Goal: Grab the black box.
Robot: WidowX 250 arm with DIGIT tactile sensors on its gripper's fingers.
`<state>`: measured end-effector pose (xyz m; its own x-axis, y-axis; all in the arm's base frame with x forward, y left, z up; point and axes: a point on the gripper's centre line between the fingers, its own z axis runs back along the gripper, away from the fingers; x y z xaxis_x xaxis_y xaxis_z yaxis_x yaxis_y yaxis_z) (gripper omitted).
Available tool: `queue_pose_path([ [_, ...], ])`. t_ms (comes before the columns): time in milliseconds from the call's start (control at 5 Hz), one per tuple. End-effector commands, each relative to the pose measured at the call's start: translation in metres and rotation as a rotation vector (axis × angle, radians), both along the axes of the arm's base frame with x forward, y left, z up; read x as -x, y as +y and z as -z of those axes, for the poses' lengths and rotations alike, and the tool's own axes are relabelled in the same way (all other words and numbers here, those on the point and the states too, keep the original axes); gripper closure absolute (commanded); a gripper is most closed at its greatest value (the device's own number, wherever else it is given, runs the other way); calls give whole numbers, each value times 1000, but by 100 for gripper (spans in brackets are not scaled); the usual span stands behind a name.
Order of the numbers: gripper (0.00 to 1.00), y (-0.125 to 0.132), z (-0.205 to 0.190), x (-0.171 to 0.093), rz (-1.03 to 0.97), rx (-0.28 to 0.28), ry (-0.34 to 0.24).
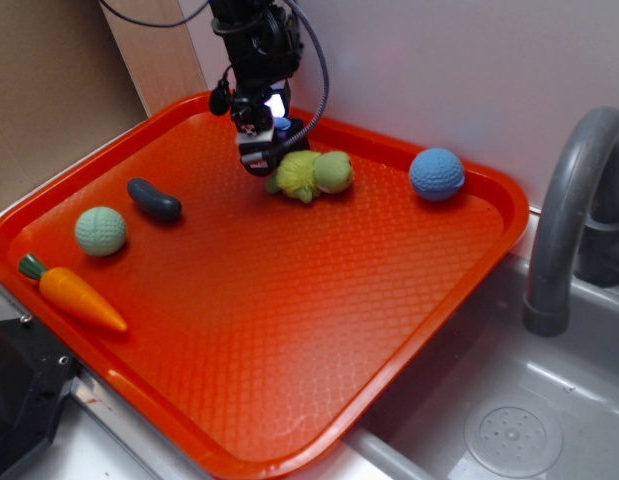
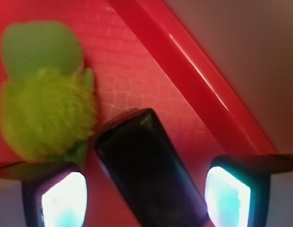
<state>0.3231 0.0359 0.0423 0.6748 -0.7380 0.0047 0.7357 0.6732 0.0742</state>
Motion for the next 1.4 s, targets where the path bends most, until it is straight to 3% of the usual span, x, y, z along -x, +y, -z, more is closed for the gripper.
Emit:
queue_pose_path([
  [0, 100, -18, -14, 7, -88, -14, -108],
  [400, 100, 0, -63, 18, -361, 49, -161],
  [600, 100, 14, -113, 42, -621, 138, -131],
  [800, 100, 3, -143, 75, -872, 102, -118],
  [1000, 100, -35, -149, 96, -909, 39, -148],
  [1200, 100, -58, -143, 108, -947, 18, -190],
])
